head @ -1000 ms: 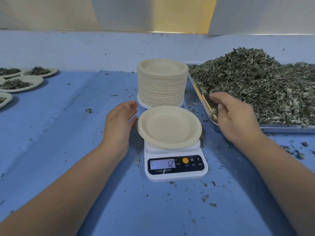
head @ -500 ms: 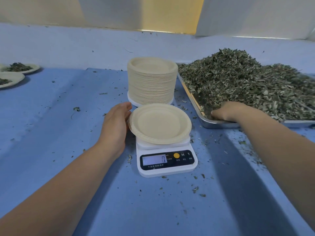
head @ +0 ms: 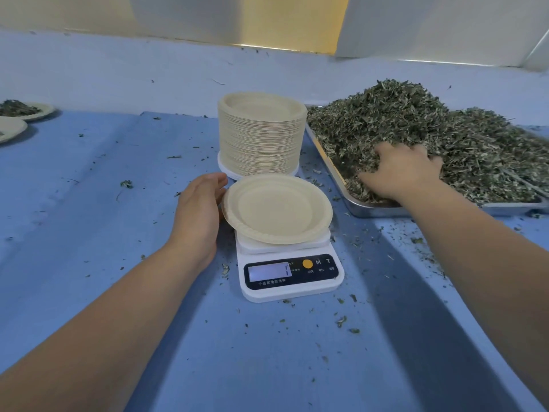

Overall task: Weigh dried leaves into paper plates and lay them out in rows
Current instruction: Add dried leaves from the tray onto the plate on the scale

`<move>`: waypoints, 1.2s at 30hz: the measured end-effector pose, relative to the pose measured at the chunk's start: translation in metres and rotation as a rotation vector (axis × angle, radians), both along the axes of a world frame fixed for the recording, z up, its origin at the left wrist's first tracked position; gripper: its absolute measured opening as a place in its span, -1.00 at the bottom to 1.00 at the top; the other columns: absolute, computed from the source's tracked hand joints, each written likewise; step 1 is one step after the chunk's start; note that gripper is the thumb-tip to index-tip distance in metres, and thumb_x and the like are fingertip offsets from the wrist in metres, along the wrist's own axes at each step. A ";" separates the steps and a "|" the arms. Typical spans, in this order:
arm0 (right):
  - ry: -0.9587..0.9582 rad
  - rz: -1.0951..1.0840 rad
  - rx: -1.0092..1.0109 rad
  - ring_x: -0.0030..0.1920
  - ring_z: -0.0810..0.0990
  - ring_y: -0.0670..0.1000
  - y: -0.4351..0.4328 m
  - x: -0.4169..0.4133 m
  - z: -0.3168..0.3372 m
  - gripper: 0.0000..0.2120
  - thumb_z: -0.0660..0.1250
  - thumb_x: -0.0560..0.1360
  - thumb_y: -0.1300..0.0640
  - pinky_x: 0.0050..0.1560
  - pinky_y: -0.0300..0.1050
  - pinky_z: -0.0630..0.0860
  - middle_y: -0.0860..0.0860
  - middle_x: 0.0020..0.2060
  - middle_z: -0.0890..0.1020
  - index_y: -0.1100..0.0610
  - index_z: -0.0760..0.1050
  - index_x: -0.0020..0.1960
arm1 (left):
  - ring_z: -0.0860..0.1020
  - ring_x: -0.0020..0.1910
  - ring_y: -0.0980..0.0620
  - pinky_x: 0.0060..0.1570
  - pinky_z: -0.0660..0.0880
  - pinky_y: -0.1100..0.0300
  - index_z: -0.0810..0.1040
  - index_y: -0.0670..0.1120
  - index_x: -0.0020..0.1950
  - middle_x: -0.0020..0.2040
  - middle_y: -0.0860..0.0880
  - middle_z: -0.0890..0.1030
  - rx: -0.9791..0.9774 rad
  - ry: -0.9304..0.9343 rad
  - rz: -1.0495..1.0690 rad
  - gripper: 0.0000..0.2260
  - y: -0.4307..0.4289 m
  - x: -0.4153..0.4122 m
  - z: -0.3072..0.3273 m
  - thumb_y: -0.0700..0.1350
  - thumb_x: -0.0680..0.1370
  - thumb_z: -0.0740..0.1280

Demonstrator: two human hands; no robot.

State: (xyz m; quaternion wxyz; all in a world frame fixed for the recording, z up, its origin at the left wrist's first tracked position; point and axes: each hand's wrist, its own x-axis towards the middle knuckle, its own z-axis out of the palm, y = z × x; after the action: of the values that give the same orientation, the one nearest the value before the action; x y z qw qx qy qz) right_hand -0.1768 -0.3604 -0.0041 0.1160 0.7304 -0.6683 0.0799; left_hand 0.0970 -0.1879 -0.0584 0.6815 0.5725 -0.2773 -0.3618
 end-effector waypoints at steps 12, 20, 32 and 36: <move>-0.350 0.226 -0.137 -0.33 0.50 0.00 -0.011 0.003 -0.008 -0.79 0.22 0.64 0.08 -0.34 -0.12 0.40 0.02 -0.25 0.58 0.05 0.53 0.24 | 0.59 0.27 0.06 0.39 0.48 -0.05 0.63 0.02 0.16 0.24 0.01 0.64 0.007 0.005 0.010 -0.78 0.002 -0.002 0.002 -0.05 0.65 0.20; -0.538 0.335 -0.237 -0.45 0.50 -0.02 -0.011 0.003 -0.011 -0.79 0.26 0.65 0.07 -0.44 -0.19 0.34 -0.04 -0.30 0.58 0.07 0.52 0.25 | 0.60 0.24 0.05 0.37 0.49 -0.06 0.63 0.03 0.16 0.21 0.02 0.65 0.010 -0.001 0.010 -0.78 0.003 -0.002 0.003 -0.05 0.66 0.19; -0.317 0.299 -0.030 -0.31 0.52 0.07 -0.019 0.000 -0.012 -0.75 0.27 0.65 0.00 -0.27 -0.09 0.44 0.06 -0.21 0.61 0.14 0.52 0.22 | 0.59 0.10 -0.05 0.36 0.46 -0.17 0.64 -0.10 0.16 0.20 -0.14 0.66 0.026 -0.038 0.003 -0.73 0.005 -0.004 0.006 -0.04 0.60 0.22; -0.383 0.306 -0.238 -0.33 0.52 0.11 -0.018 0.000 -0.007 -0.71 0.27 0.64 -0.05 -0.24 -0.02 0.54 0.07 -0.29 0.59 0.14 0.52 0.20 | 0.62 0.19 -0.02 0.37 0.49 -0.15 0.65 -0.07 0.16 0.19 -0.08 0.67 0.026 -0.035 0.017 -0.75 0.004 -0.003 0.004 -0.06 0.63 0.21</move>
State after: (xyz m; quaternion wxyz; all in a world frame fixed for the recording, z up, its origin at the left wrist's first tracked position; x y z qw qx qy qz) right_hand -0.1766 -0.3780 -0.0114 0.0588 0.7758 -0.5458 0.3112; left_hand 0.0944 -0.1843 -0.0540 0.6720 0.5898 -0.2797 -0.3496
